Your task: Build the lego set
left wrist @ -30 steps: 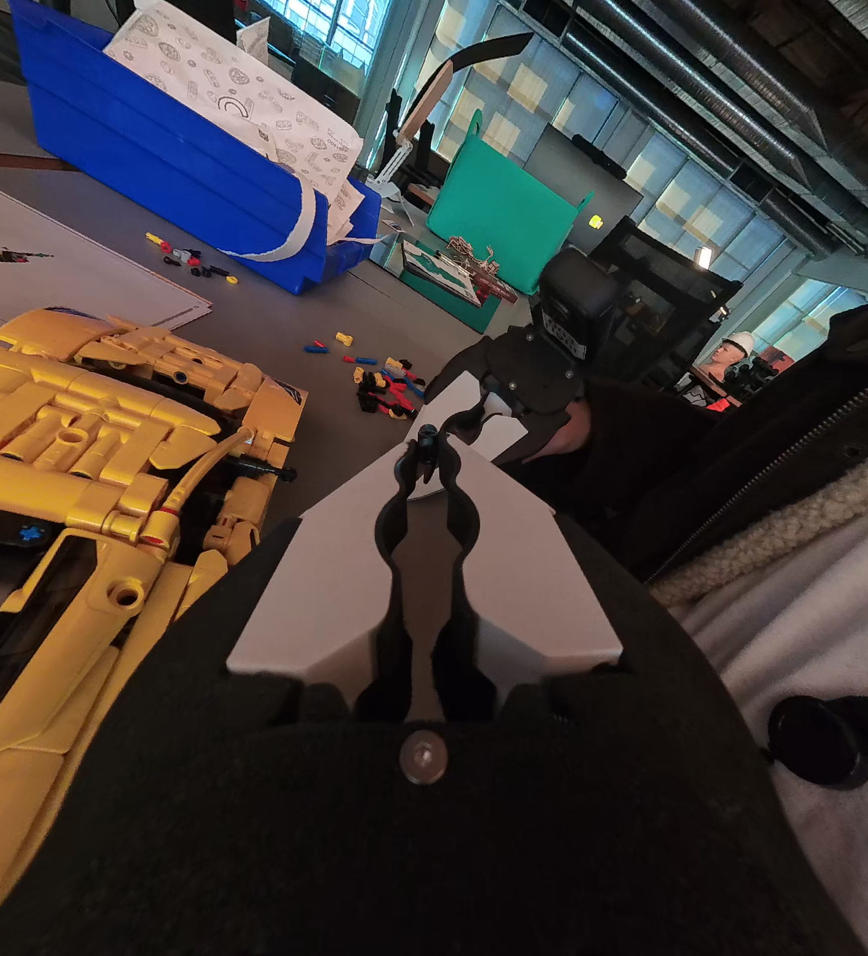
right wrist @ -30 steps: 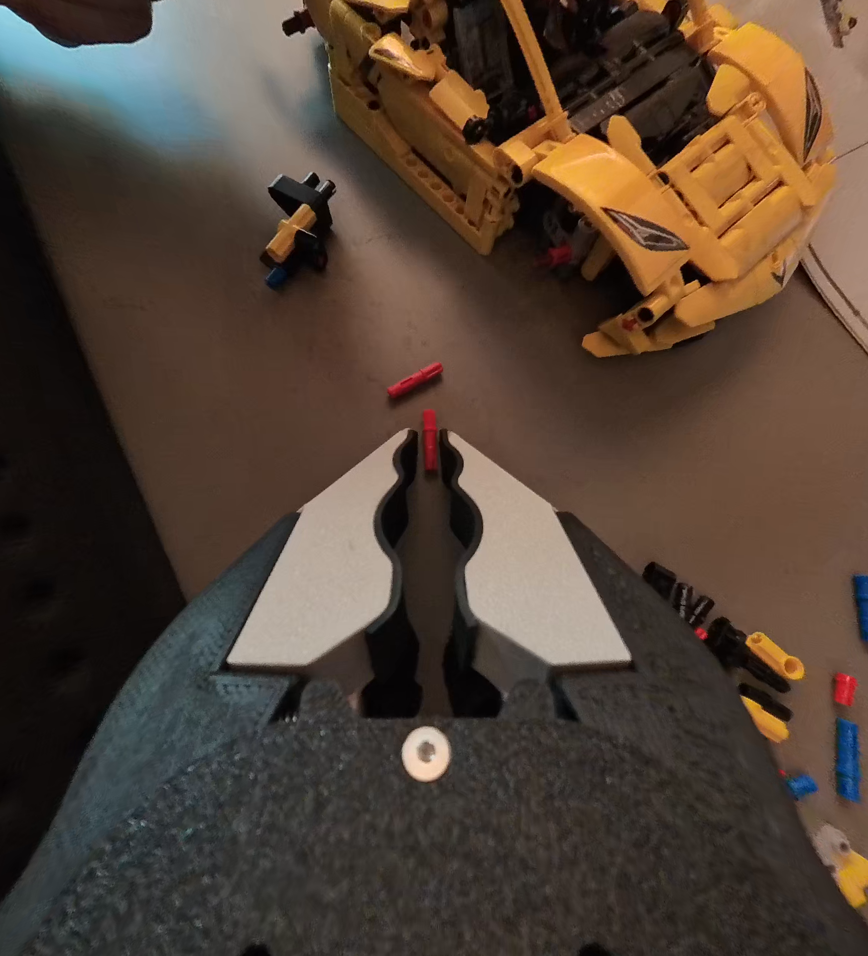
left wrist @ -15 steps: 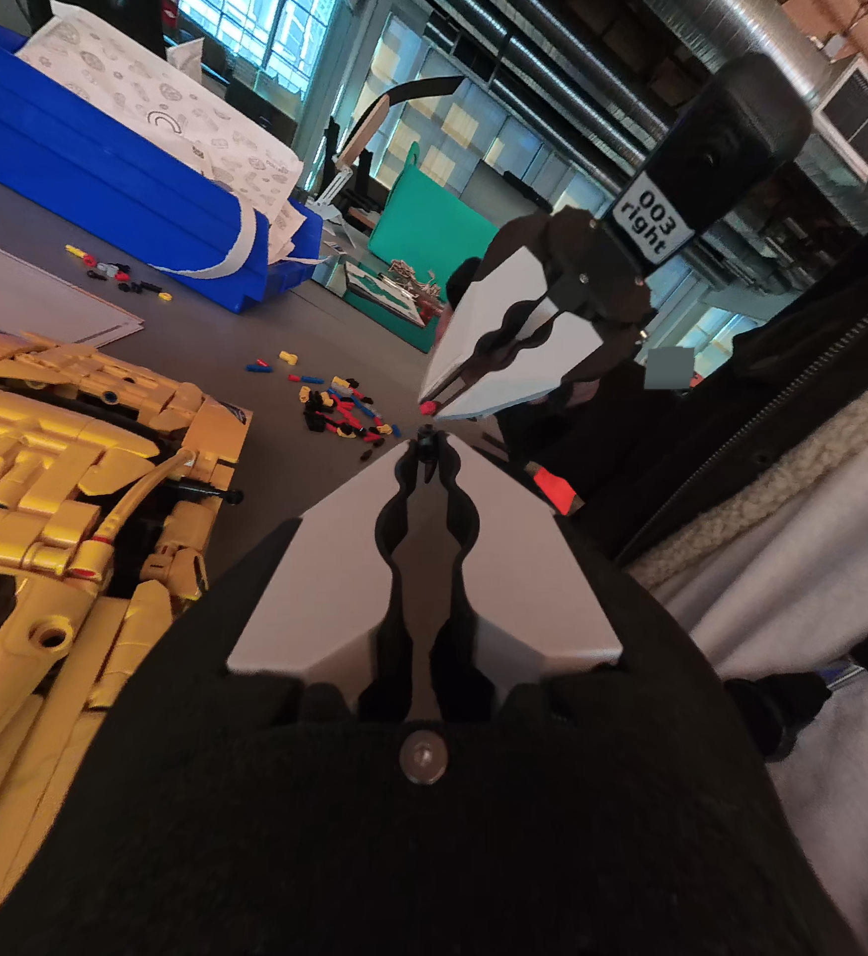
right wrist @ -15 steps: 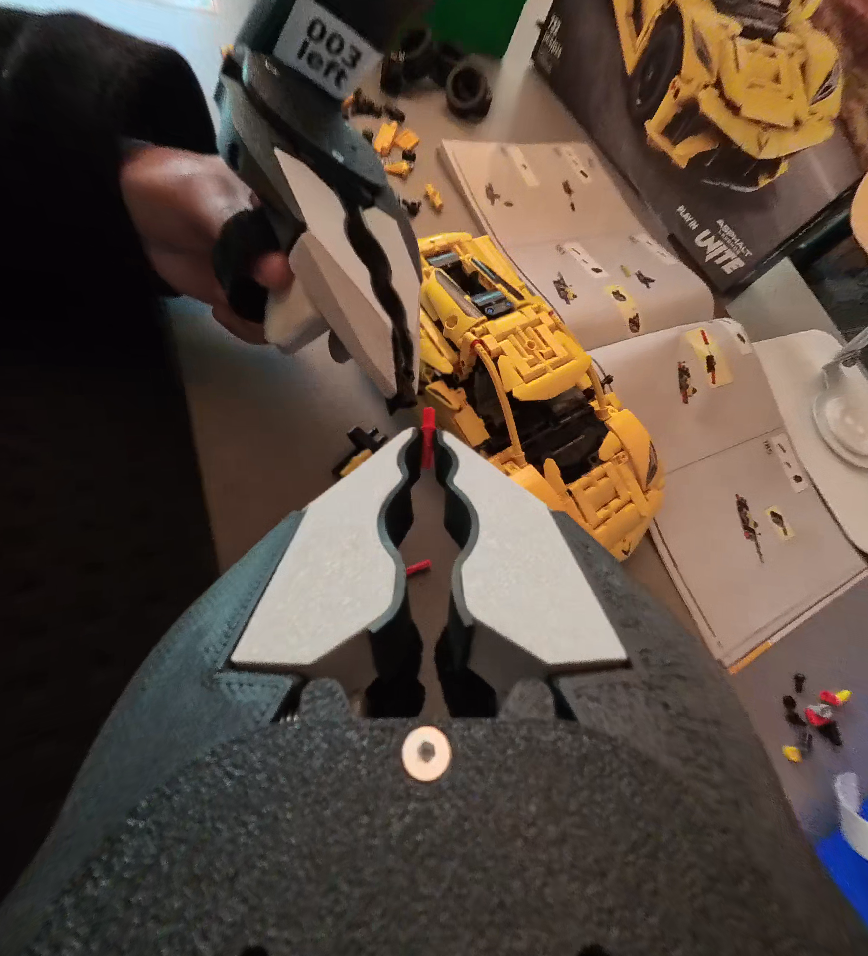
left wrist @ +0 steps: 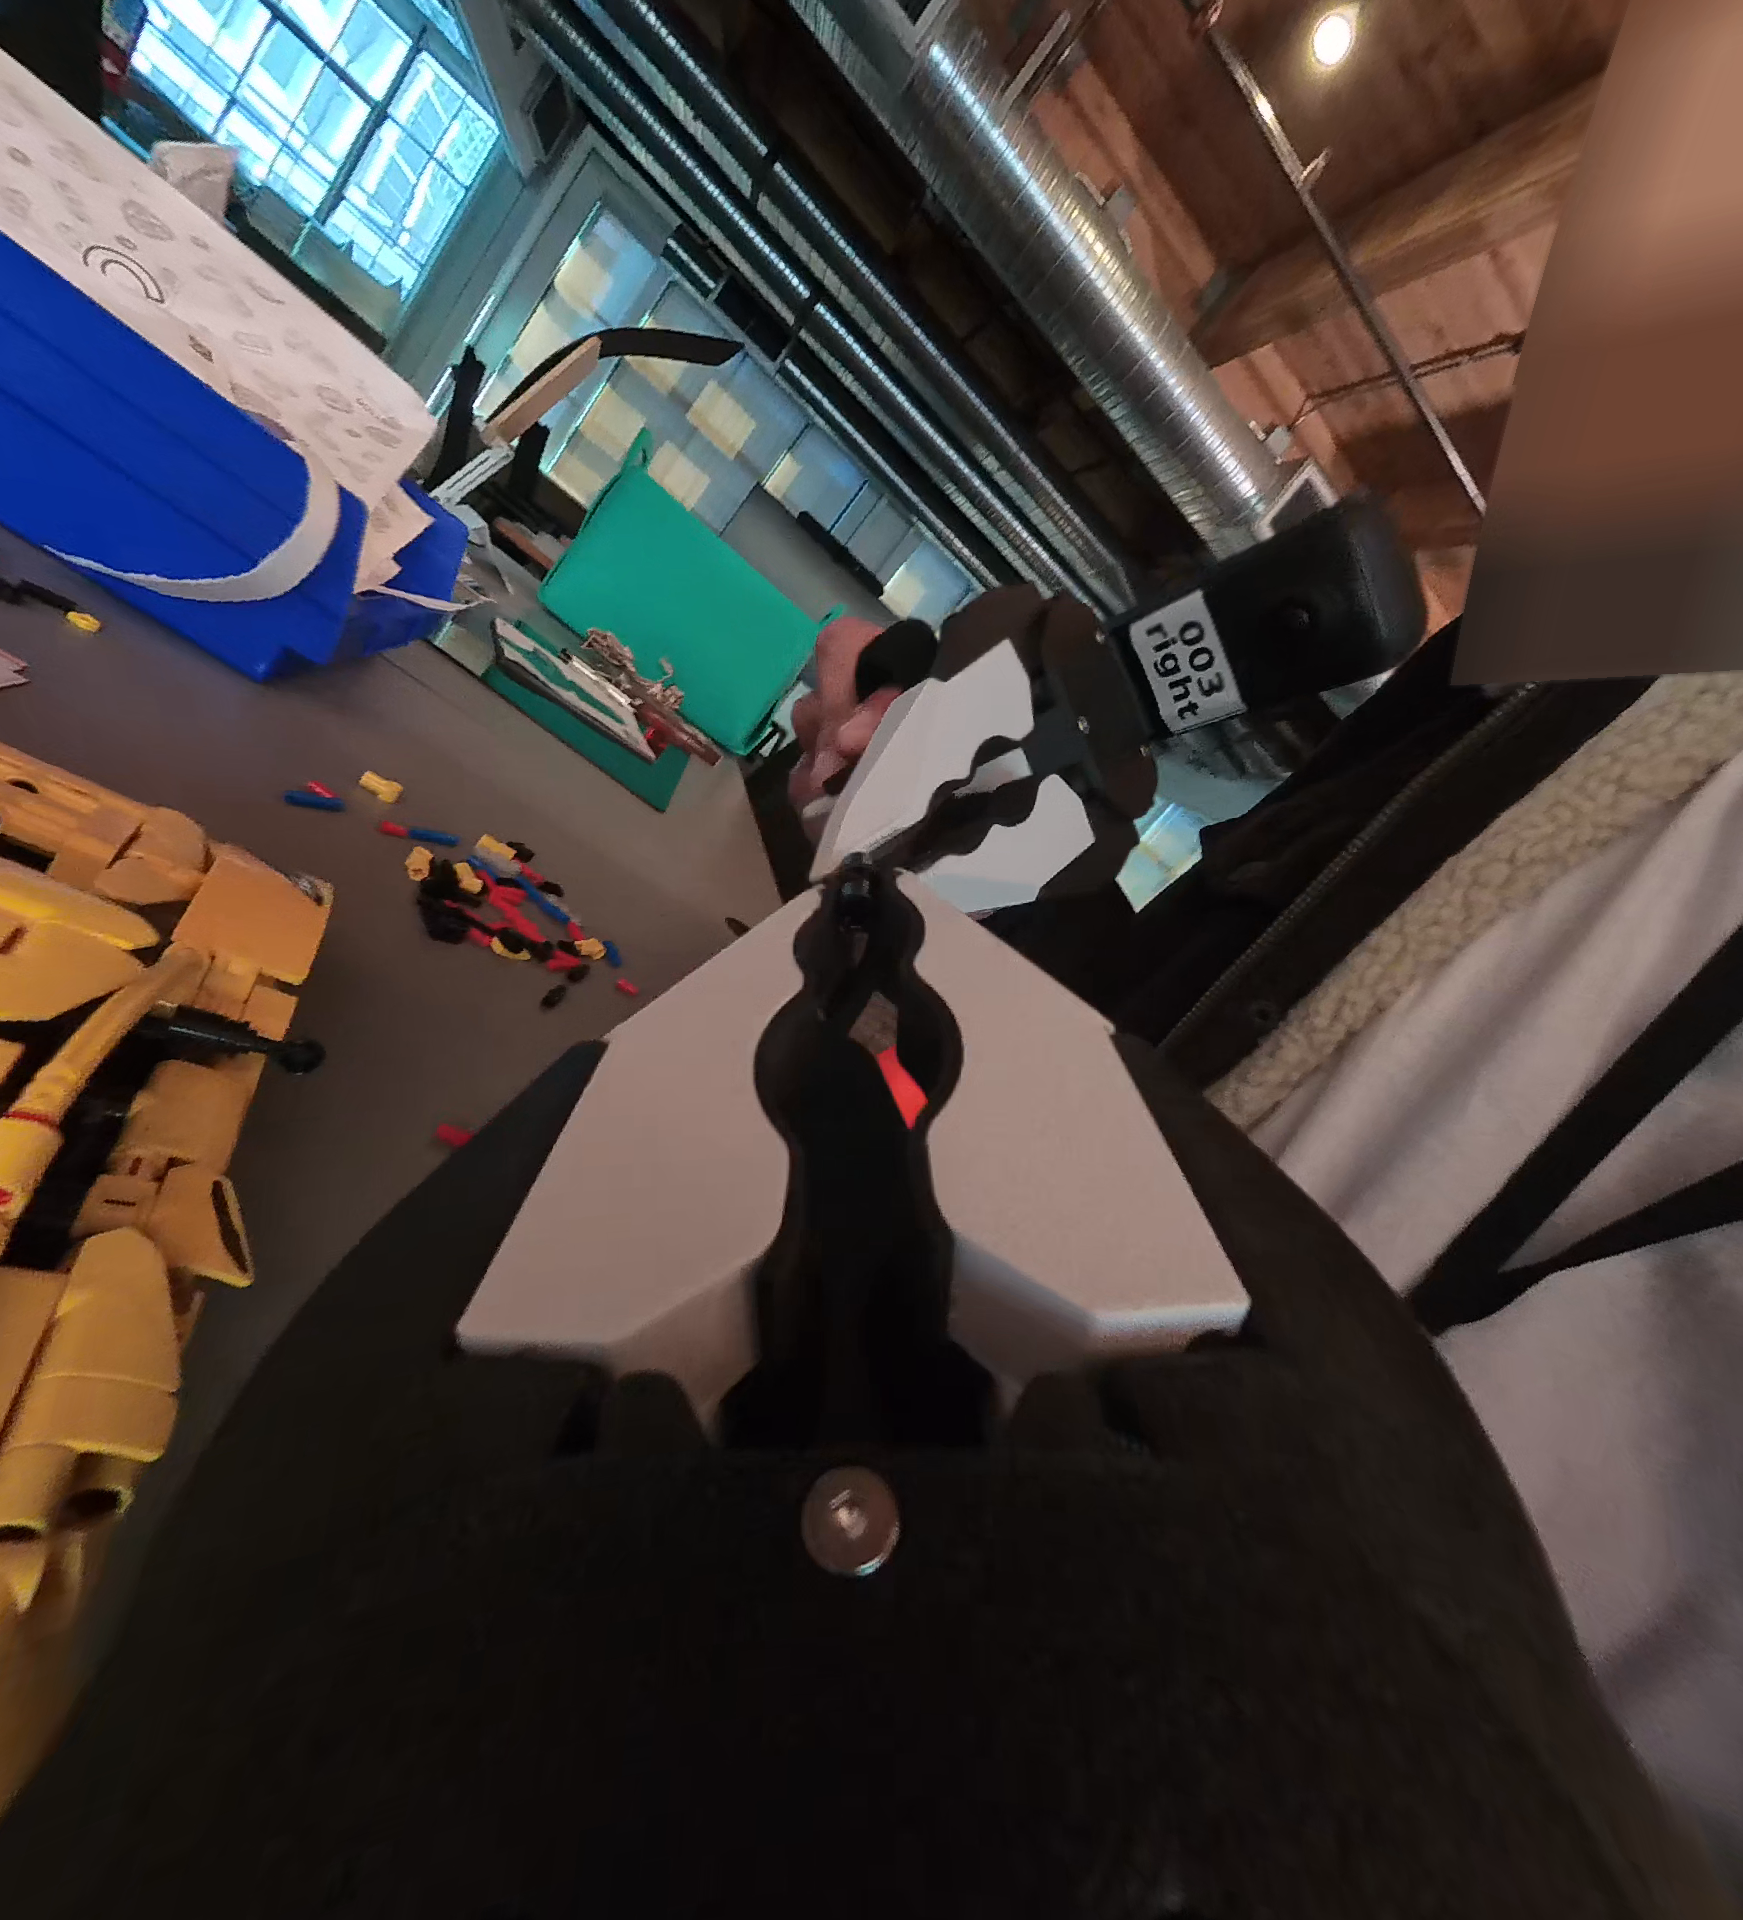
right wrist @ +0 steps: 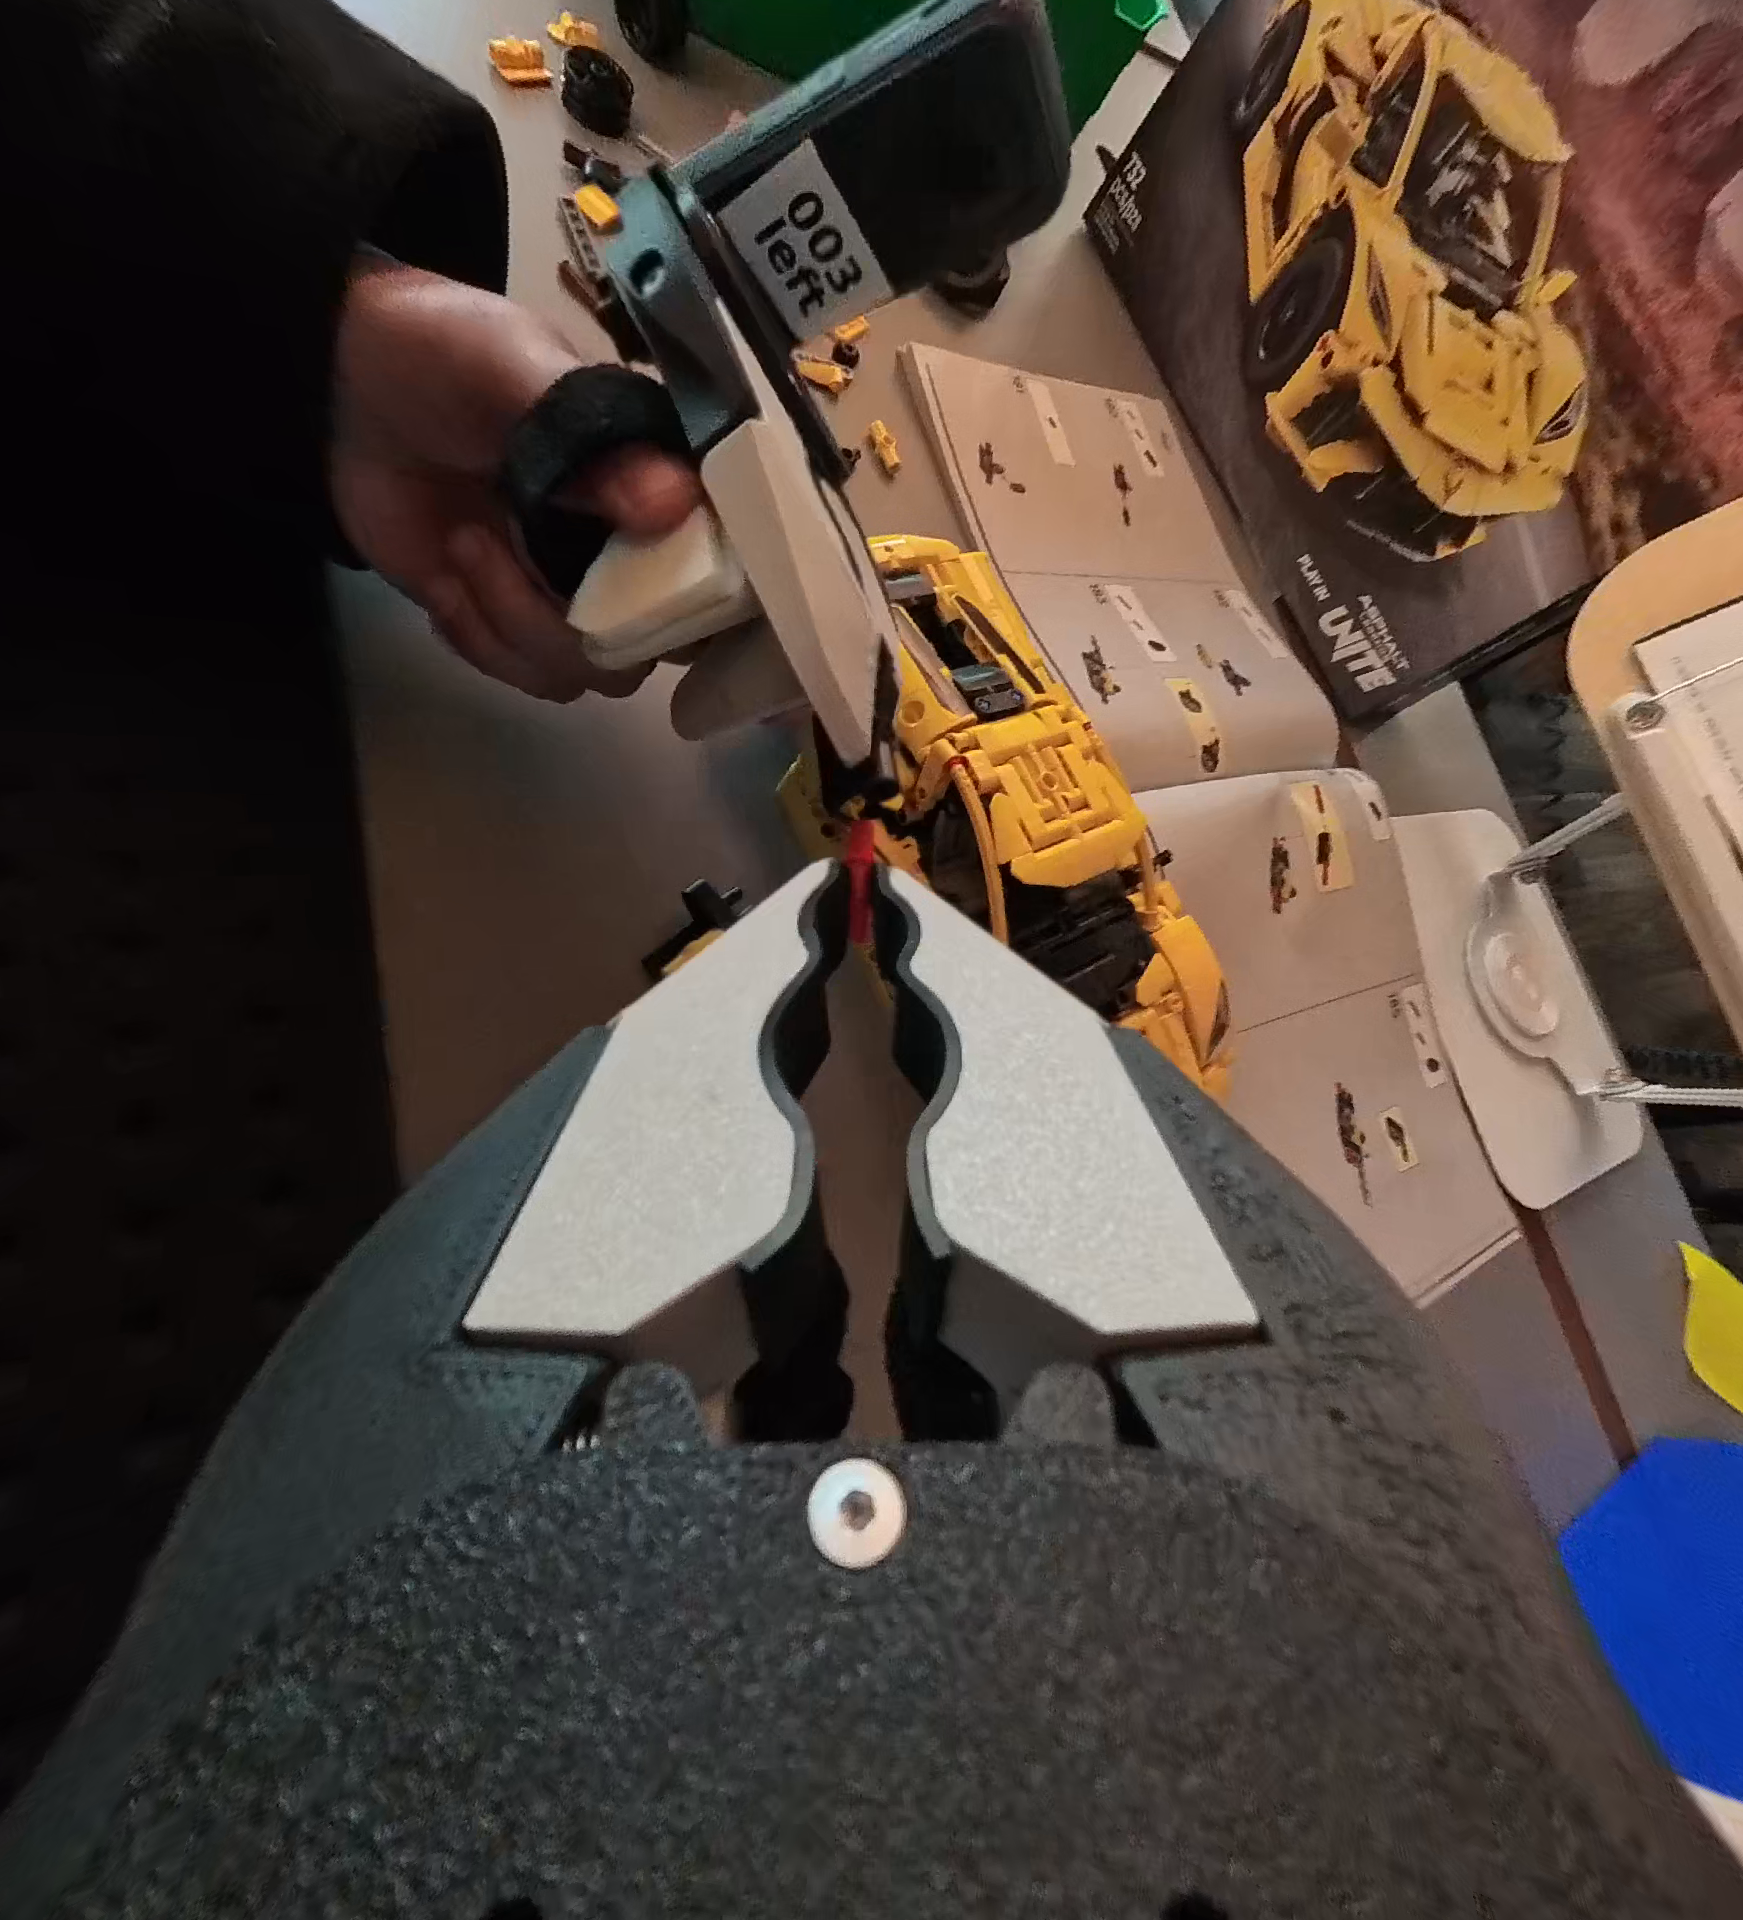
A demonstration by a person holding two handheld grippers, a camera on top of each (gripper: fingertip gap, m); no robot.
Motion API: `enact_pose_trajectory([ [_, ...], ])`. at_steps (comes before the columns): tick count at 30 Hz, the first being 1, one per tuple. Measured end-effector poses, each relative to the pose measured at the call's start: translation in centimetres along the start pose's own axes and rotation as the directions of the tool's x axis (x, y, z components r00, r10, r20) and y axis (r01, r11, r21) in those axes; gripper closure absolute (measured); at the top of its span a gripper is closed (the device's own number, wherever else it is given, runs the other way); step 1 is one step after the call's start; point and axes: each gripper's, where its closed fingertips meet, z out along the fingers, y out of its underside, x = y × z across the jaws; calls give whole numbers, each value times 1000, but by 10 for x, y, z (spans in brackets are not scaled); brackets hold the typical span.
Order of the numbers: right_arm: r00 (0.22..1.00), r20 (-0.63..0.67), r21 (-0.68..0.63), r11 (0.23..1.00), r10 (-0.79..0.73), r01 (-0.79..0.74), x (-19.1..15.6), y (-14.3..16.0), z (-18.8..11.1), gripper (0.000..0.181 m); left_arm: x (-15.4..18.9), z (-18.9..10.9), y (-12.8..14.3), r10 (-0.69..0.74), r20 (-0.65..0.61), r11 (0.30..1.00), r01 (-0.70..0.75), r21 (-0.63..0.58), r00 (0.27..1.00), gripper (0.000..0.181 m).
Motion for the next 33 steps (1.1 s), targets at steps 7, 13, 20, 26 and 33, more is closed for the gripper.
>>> enact_pose_trajectory([
  [7, 999, -26, -4, 999, -32, 32, 3, -4, -2, 178, -2, 2, 3, 5, 9, 1000, -5, -18, 1000, 175],
  [13, 991, -50, -54, 991, -123, 121, 0, 1, -2, 178, -4, 3, 8, 2, 20, 999, -2, -41, 1000, 175],
  [20, 967, -66, -192, 954, -248, 231, -3, 15, 3, 178, -12, 5, 18, -2, 71, 995, 9, -95, 997, 175],
  [26, 996, 88, -116, 993, 25, -14, -13, 18, -1, 178, -7, 9, 26, 163, 89, 973, -145, -182, 983, 175],
  [33, 946, 258, -173, 973, 194, -153, -30, 34, -1, 178, -12, 12, 49, 381, 110, 875, -320, -364, 918, 174],
])
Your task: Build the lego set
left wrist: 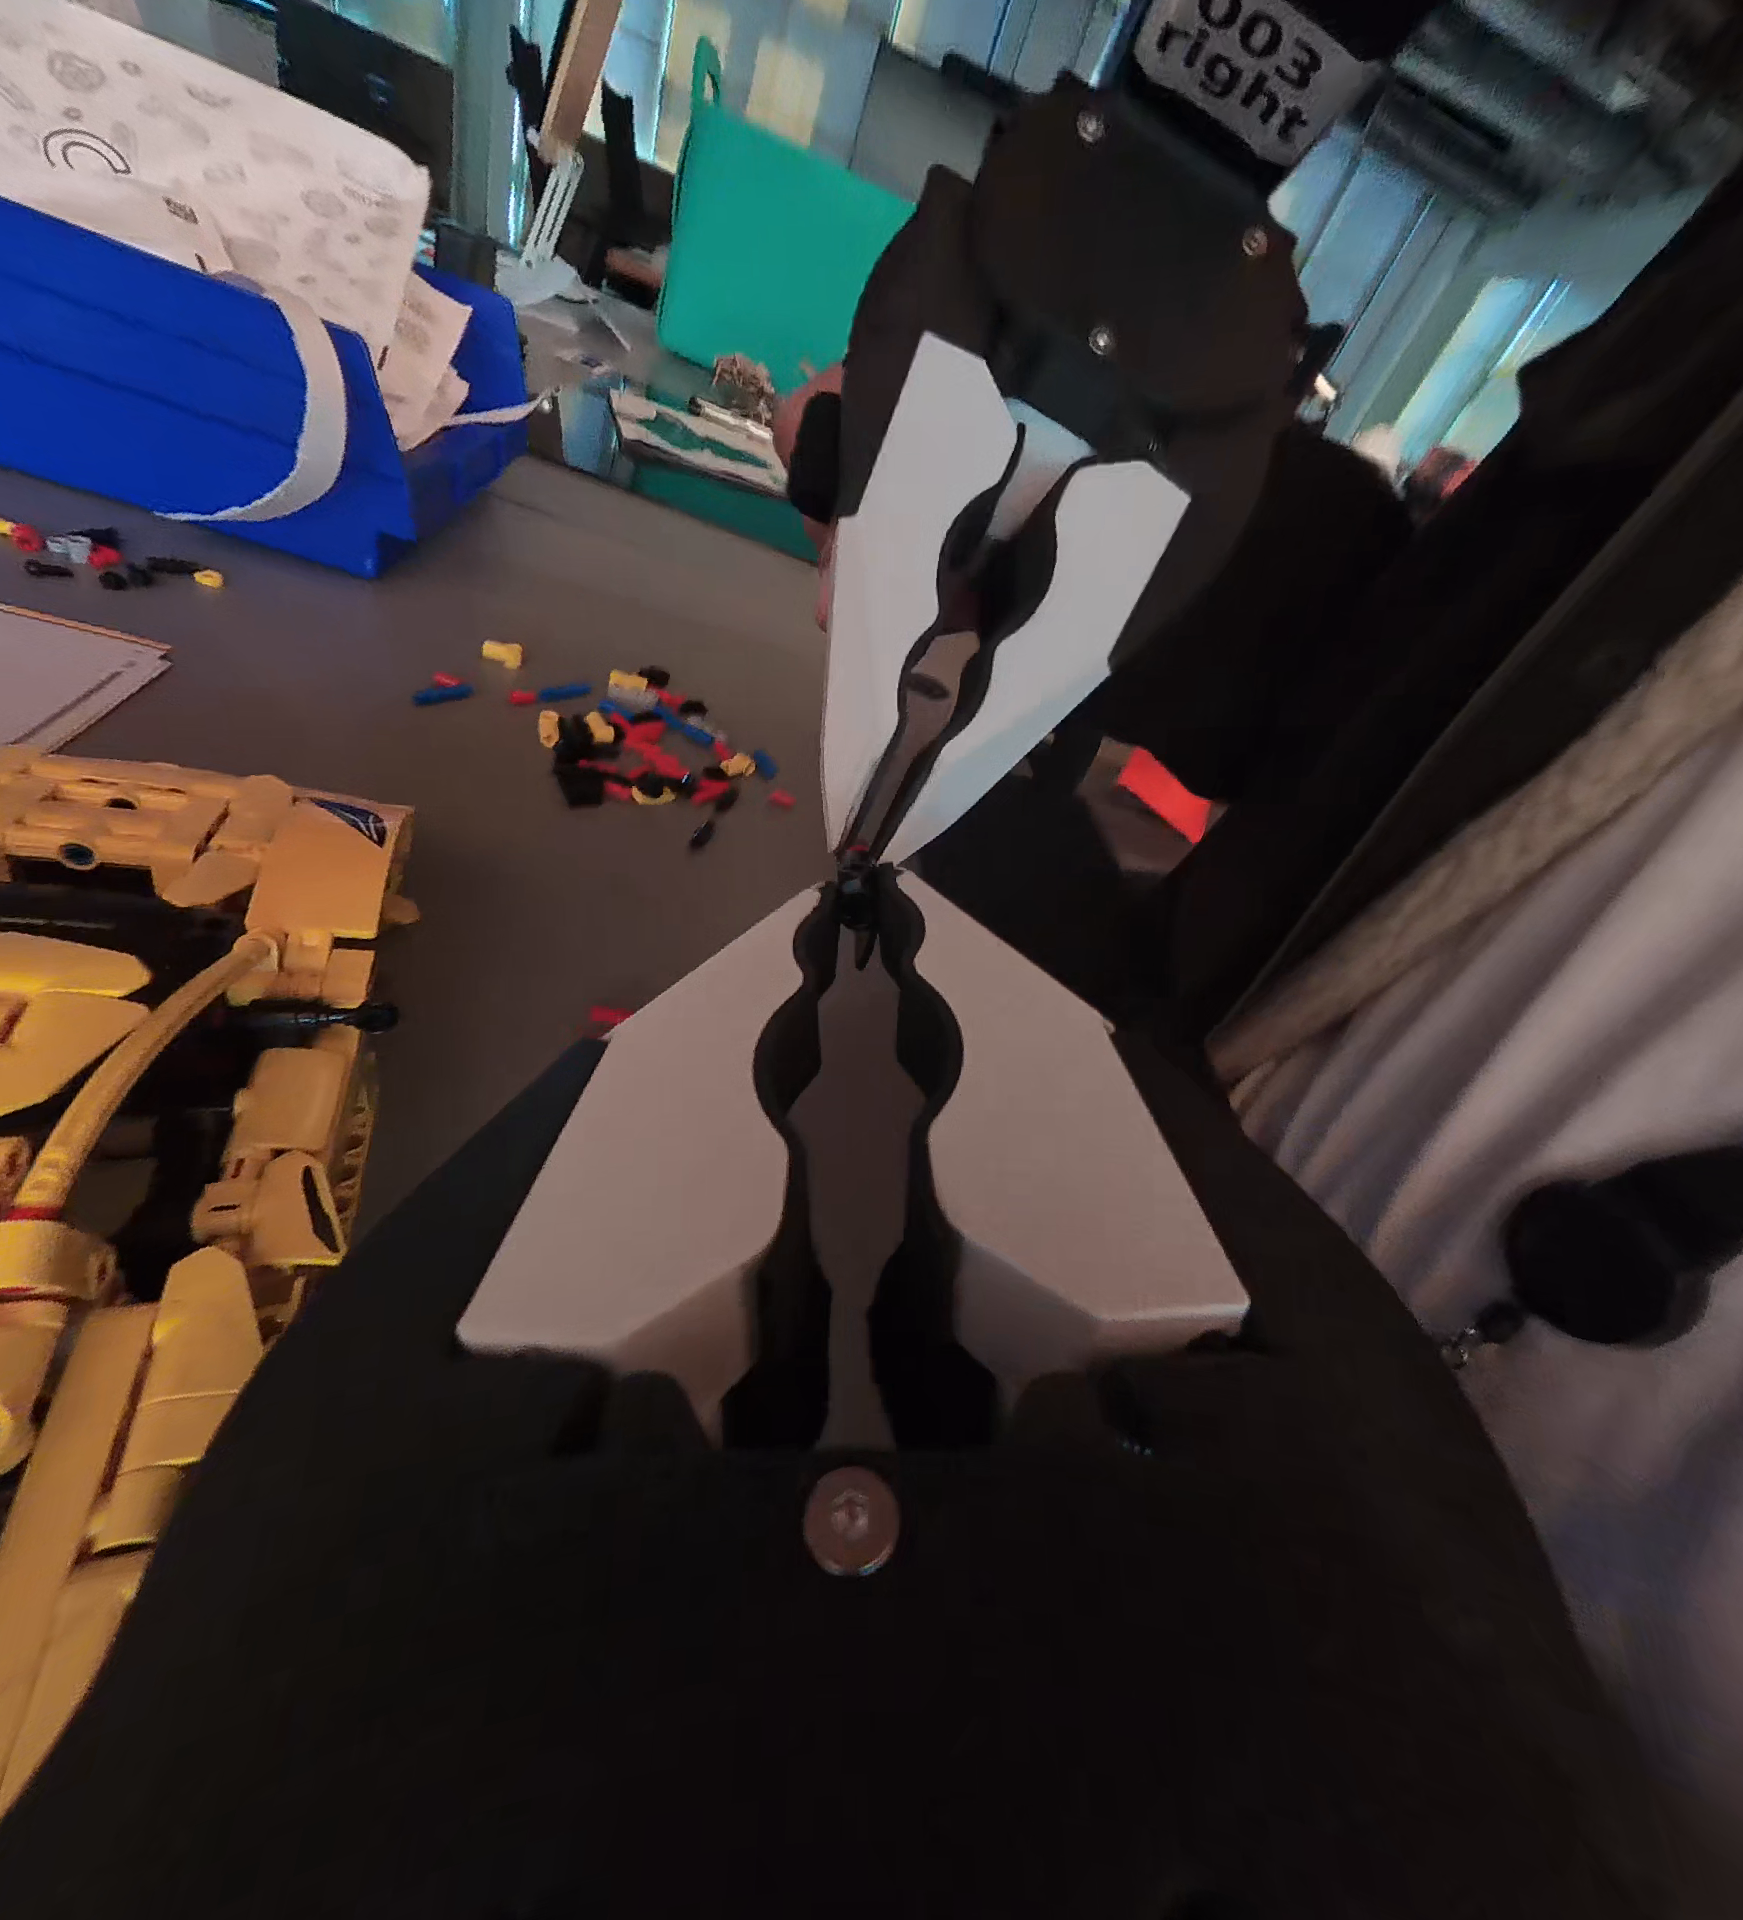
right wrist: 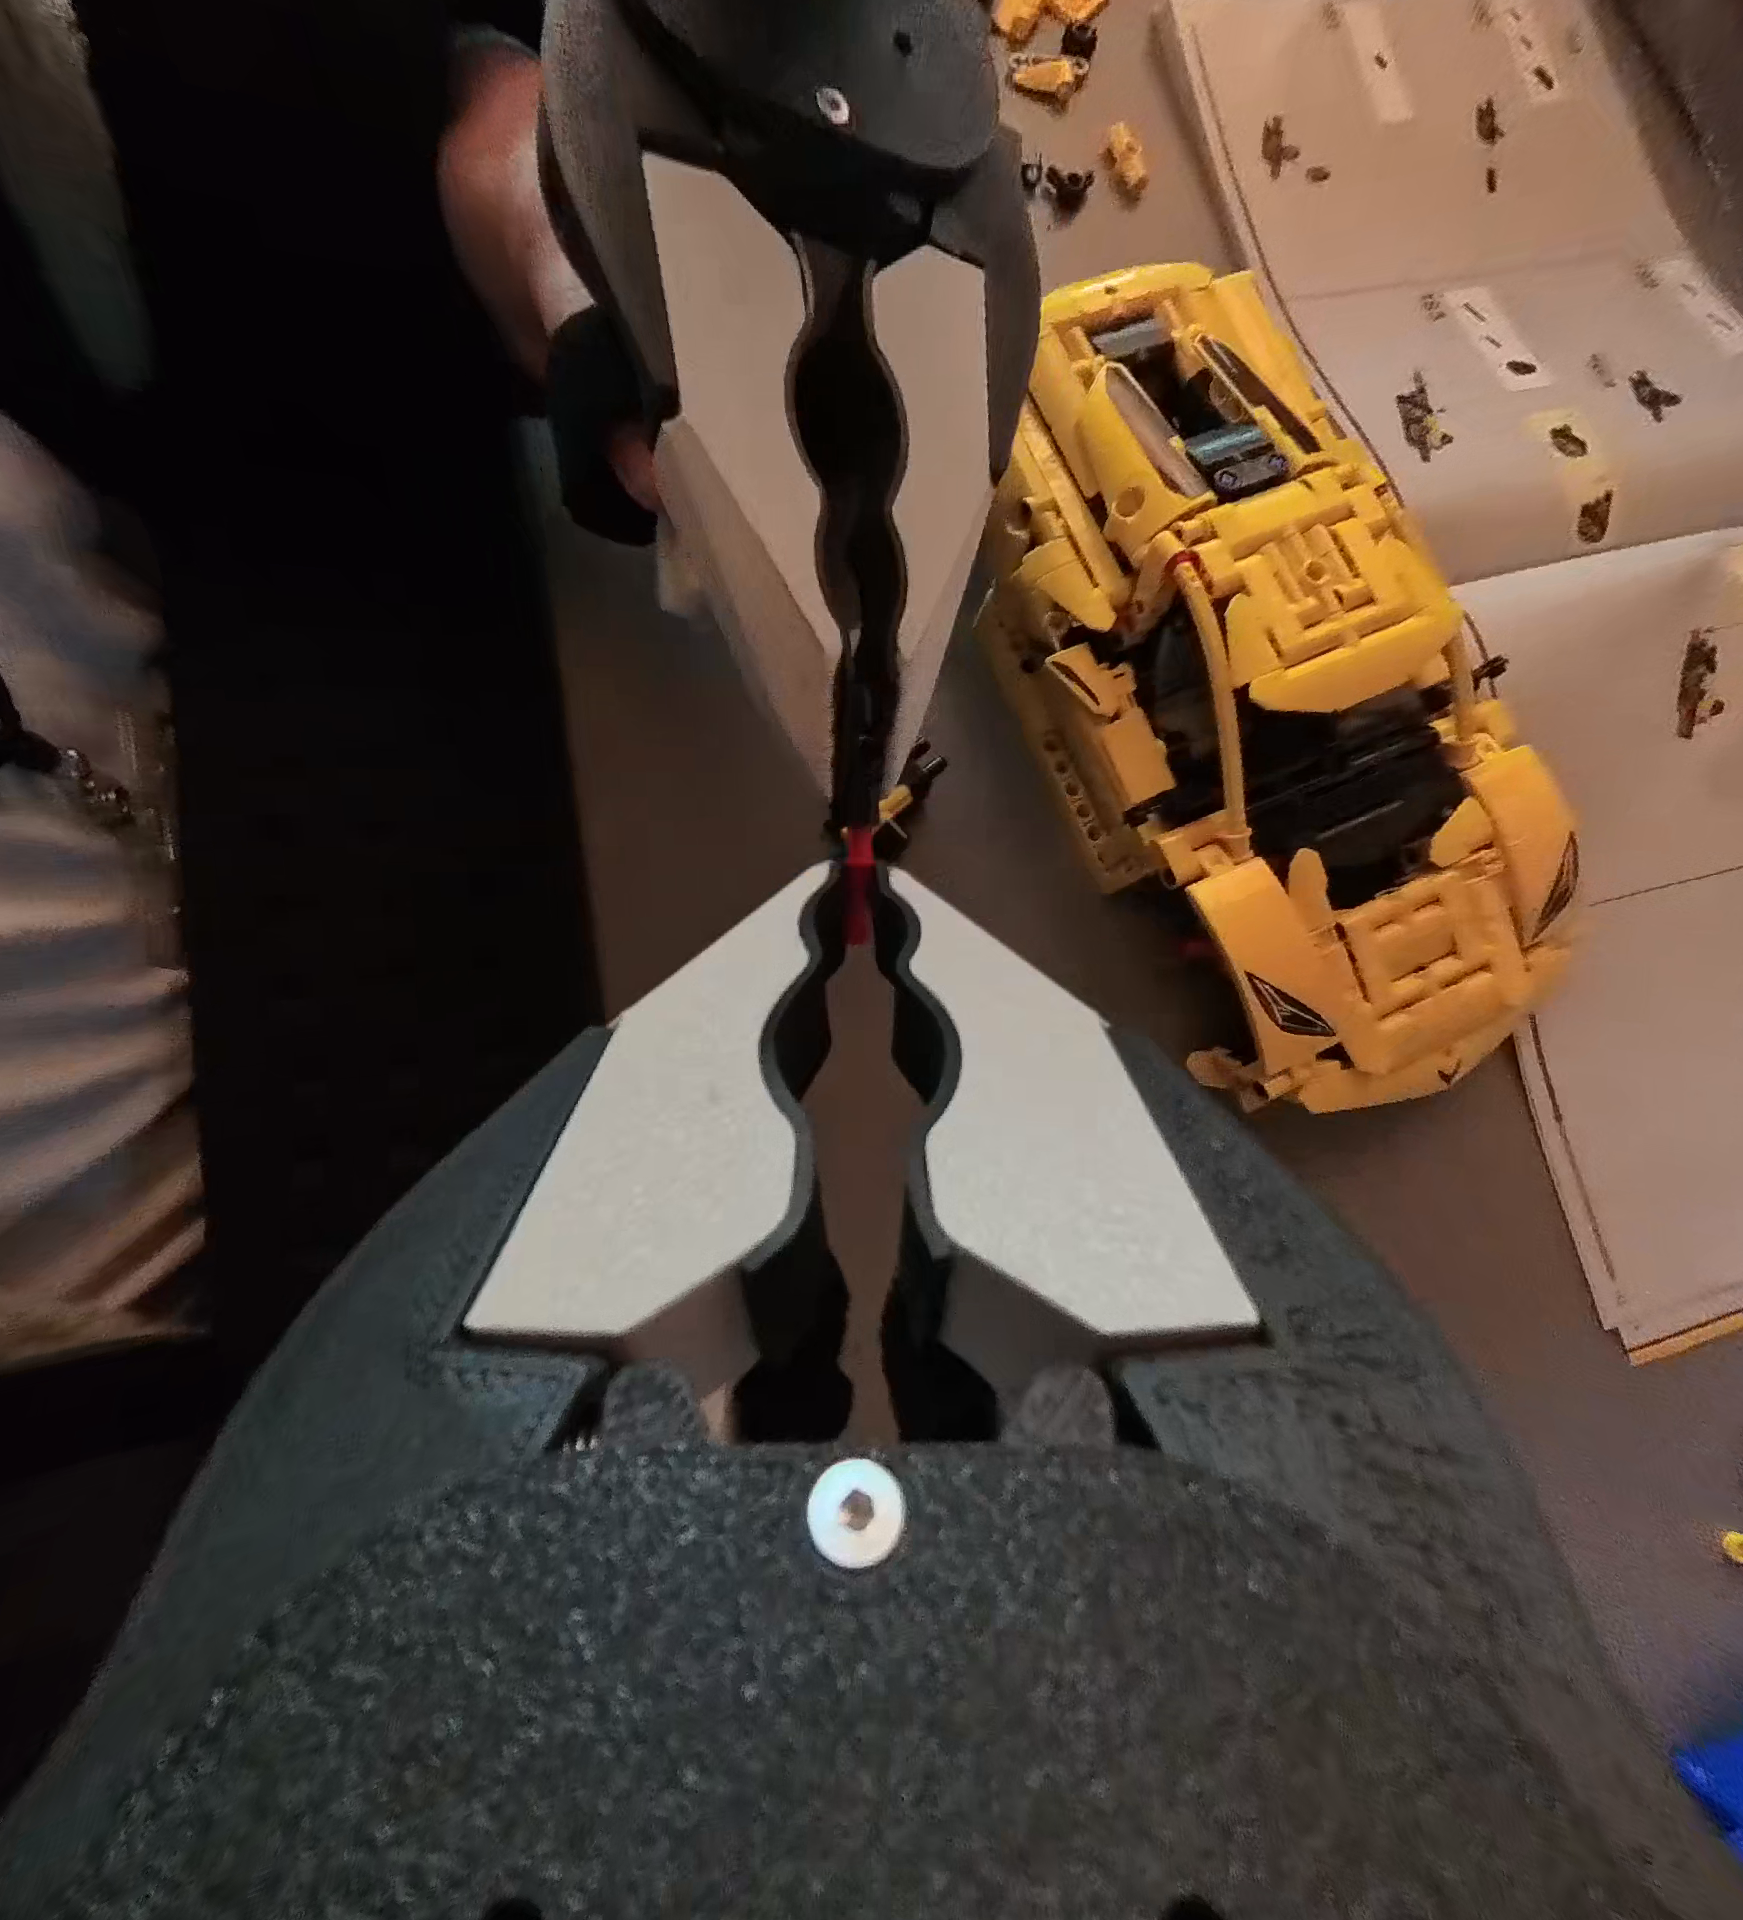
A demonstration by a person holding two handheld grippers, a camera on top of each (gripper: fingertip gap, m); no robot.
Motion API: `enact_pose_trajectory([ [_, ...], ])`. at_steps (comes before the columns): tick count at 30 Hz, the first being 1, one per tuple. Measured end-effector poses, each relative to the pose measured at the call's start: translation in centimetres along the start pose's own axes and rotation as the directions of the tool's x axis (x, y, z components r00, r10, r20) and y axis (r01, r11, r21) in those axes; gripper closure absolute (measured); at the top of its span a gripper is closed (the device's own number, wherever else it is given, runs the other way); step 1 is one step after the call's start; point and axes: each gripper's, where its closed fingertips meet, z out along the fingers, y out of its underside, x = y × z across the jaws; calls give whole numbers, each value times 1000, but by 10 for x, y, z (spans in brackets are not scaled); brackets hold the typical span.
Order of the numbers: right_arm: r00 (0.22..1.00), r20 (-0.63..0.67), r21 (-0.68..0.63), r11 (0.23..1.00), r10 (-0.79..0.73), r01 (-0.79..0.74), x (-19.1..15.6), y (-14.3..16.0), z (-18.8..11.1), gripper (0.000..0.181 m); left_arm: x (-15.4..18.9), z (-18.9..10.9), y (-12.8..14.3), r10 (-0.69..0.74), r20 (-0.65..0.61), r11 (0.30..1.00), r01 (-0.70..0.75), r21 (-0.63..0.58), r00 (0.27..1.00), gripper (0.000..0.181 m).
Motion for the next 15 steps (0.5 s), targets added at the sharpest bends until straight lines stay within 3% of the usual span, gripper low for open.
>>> enact_pose_trajectory([
  [6, 996, 72, 61, 997, 48, -52, -7, 1, 3, 178, 4, 1, 6, 10, -26, 999, -11, -36, 1000, 174],
  [15, 988, 118, 35, 994, 95, -99, -12, 16, 12, 178, 2, 10, 24, 87, 20, 984, -83, -159, 996, 174],
])
